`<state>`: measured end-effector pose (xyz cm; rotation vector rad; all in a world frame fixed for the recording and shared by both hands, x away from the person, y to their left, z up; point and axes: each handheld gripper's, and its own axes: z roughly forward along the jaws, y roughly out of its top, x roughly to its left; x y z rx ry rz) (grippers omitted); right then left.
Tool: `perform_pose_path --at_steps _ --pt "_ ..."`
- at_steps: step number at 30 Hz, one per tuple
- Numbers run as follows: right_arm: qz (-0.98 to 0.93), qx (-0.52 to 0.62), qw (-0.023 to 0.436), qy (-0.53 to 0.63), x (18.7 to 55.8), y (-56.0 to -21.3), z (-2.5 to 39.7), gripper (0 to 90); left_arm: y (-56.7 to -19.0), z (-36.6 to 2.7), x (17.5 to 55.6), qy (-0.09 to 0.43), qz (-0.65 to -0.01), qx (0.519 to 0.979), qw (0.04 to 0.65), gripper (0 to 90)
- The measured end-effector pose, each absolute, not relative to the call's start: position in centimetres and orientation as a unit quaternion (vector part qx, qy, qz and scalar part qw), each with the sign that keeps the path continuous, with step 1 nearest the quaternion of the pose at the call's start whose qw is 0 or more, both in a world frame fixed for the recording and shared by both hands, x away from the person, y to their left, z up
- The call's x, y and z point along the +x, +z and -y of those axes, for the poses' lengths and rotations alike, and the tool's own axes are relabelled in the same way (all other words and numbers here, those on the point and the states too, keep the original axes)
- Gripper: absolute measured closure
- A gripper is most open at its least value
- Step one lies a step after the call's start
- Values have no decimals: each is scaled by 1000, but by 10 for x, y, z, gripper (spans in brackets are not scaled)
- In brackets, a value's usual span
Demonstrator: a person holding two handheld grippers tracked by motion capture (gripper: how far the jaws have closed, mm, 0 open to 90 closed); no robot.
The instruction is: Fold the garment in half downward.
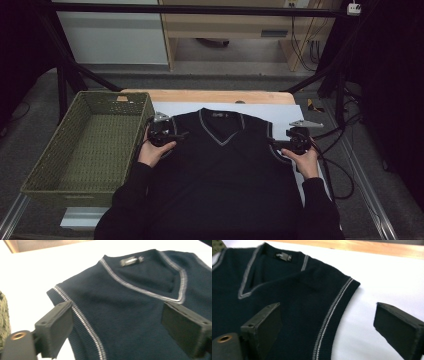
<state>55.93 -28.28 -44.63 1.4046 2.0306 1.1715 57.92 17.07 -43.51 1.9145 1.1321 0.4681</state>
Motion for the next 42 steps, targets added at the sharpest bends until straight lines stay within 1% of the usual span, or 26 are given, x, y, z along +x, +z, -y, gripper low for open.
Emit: perform_pose_path --at_steps 3,8,11,16,21,26,29,31,34,37,38,40,42 --pt "-732 510 196 407 567 -452 283 129 -443 -171 587 197 -459 769 398 180" --pt "-734 522 195 389 579 -461 283 195 -455 -172 599 197 -472 773 376 232" --pt "-733 530 197 378 584 -466 282 242 -462 -176 604 194 -482 771 369 247" --pt "-739 538 194 355 591 -472 284 309 -469 -182 608 197 -493 770 354 312" --pt "-739 545 189 348 596 -478 282 342 -476 -188 613 191 -513 762 346 336" --pt "-734 551 183 352 597 -479 282 388 -477 -188 613 188 -518 760 346 357" --pt "-733 552 185 353 595 -479 279 437 -477 -185 610 186 -515 760 349 426" --pt "-731 554 183 355 595 -479 278 476 -477 -184 608 185 -514 759 353 492" --pt "-729 556 176 359 594 -479 277 525 -477 -185 606 184 -515 759 355 551" --pt "-729 557 164 363 593 -478 277 604 -476 -184 605 181 -515 761 352 605" --pt "-728 558 160 365 593 -478 277 612 -476 -184 605 179 -514 761 352 630" --pt "-728 558 156 367 594 -478 277 600 -476 -183 604 169 -516 761 356 692" --pt "-724 560 152 373 594 -478 277 550 -476 -183 604 163 -517 759 361 733"
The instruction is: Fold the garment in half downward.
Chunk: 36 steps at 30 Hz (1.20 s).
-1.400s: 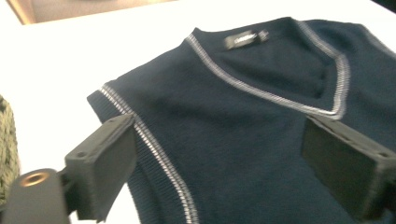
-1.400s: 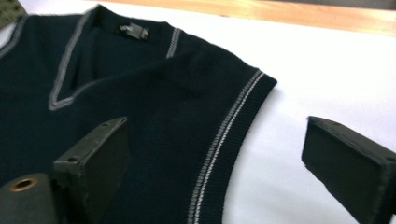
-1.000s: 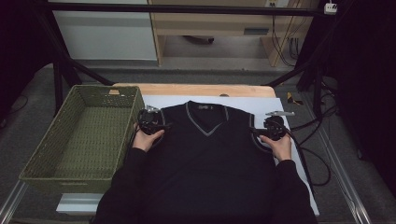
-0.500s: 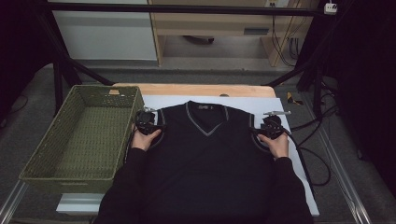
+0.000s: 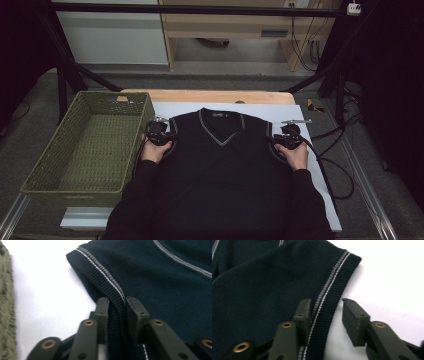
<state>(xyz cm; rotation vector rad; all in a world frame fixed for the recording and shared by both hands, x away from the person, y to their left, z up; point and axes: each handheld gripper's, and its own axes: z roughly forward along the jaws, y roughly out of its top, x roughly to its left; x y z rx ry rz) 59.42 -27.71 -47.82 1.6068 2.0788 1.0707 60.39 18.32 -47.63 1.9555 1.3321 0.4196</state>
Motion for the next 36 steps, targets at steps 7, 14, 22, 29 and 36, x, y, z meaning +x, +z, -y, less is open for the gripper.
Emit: perform_pose_path --at_steps 7,14,22,29,36 --pt "-741 546 171 352 594 -478 267 513 -476 -182 604 162 -513 761 362 778" --pt "-745 550 162 341 595 -475 264 706 -476 -183 603 161 -513 760 366 799" --pt "-743 557 143 342 596 -471 265 848 -466 -186 601 167 -510 754 378 807" --pt "-720 554 162 386 597 -452 272 855 -453 -186 602 178 -514 739 399 812" --pt "-716 547 184 394 602 -434 272 861 -425 -183 605 198 -496 744 401 814"
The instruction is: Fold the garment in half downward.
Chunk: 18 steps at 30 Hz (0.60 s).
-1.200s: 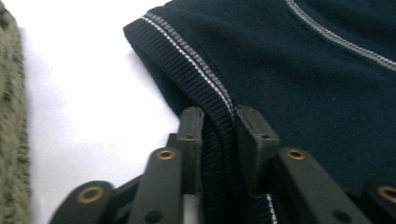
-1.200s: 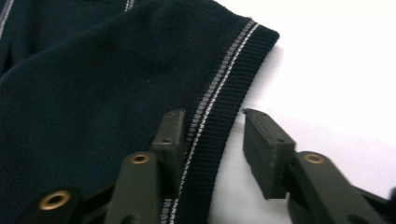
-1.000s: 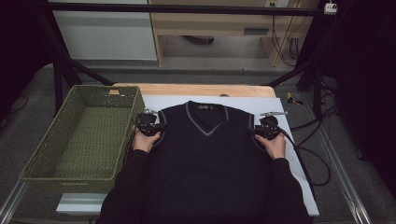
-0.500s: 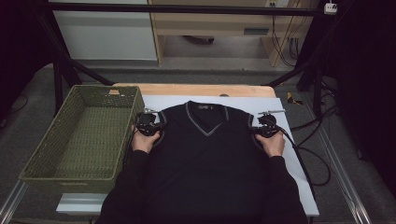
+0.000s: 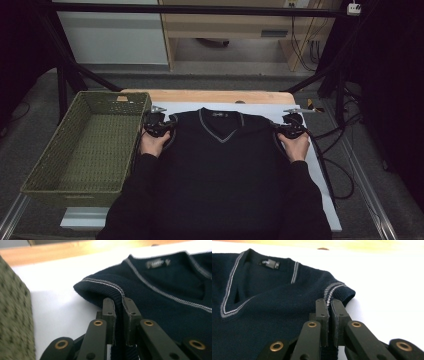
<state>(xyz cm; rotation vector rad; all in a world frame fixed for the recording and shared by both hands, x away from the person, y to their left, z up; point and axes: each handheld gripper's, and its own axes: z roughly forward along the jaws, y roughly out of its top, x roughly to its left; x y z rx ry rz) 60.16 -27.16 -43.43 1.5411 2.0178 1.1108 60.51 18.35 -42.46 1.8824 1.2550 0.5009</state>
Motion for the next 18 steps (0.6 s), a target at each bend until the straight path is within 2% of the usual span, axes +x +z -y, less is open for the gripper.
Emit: perform_pose_path --at_steps 10,13,18 --pt "-704 539 207 412 603 -412 278 862 -396 -184 611 205 -493 733 422 815" --pt "-717 536 195 400 603 -414 276 859 -399 -182 608 199 -492 741 411 815" --pt "-742 539 151 370 602 -436 272 846 -421 -186 606 177 -514 754 368 808"
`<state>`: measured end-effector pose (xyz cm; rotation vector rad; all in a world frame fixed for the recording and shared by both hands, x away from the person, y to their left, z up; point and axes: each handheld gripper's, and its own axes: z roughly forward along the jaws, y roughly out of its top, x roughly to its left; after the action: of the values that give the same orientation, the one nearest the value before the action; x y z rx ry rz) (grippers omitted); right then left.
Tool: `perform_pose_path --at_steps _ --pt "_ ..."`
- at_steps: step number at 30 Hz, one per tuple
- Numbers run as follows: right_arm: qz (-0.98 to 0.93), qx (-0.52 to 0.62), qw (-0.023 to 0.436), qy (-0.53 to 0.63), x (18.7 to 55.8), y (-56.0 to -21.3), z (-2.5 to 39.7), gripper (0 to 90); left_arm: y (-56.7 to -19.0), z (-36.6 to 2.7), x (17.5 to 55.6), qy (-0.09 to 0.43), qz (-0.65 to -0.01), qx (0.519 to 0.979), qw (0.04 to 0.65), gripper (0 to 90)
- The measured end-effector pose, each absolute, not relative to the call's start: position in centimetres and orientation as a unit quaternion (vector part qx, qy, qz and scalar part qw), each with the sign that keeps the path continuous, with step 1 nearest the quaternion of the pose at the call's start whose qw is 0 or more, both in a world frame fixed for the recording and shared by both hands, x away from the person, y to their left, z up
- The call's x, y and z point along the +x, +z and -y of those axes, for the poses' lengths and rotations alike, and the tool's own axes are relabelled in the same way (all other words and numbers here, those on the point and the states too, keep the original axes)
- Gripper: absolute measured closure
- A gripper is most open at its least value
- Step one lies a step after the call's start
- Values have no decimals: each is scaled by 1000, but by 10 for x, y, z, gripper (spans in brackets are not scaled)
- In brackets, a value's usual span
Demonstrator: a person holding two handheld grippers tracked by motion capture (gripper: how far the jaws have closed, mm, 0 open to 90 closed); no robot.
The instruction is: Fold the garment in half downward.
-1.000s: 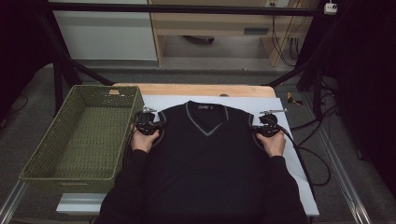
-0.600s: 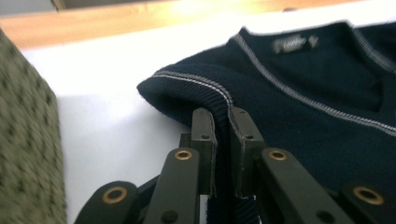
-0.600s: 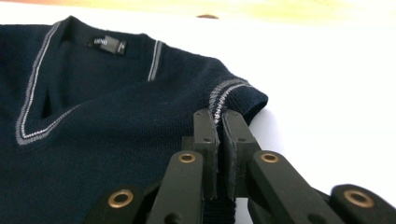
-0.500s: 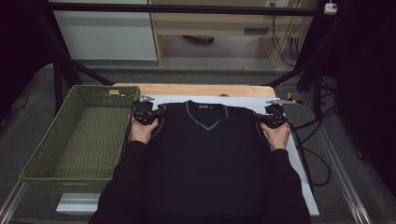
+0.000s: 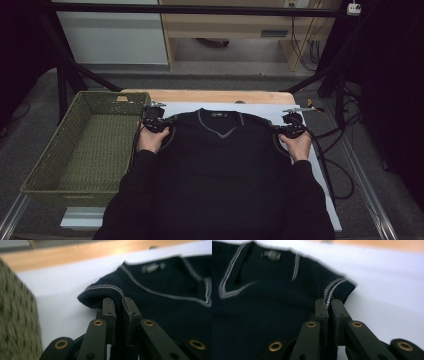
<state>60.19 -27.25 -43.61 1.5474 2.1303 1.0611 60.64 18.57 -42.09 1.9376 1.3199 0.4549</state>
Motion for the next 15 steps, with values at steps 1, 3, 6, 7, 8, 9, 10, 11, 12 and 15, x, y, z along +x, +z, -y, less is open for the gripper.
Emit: perform_pose_path --at_steps 1,3,6,7,8,9,10,11,12,15 --pt "-744 538 148 367 601 -441 272 843 -426 -187 606 173 -522 756 356 805" --pt "-750 537 137 361 601 -449 270 821 -437 -188 605 172 -531 759 335 796" --pt "-757 532 147 349 602 -457 269 700 -444 -182 605 187 -524 769 316 748" --pt "-754 530 153 356 602 -456 270 643 -446 -180 605 192 -528 766 314 694" --pt "-749 528 167 365 603 -456 271 566 -447 -180 607 198 -527 764 315 617" --pt "-741 528 182 372 604 -455 272 519 -449 -181 609 209 -527 759 319 519" --pt "-733 532 187 380 605 -454 273 519 -450 -182 611 217 -527 755 324 424" --pt "-726 537 193 385 606 -453 275 508 -452 -183 613 222 -530 750 327 367" --pt "-719 542 200 387 608 -453 277 518 -454 -185 615 225 -534 745 330 332" --pt "-724 548 202 367 616 -460 276 510 -461 -182 620 229 -532 744 333 267"
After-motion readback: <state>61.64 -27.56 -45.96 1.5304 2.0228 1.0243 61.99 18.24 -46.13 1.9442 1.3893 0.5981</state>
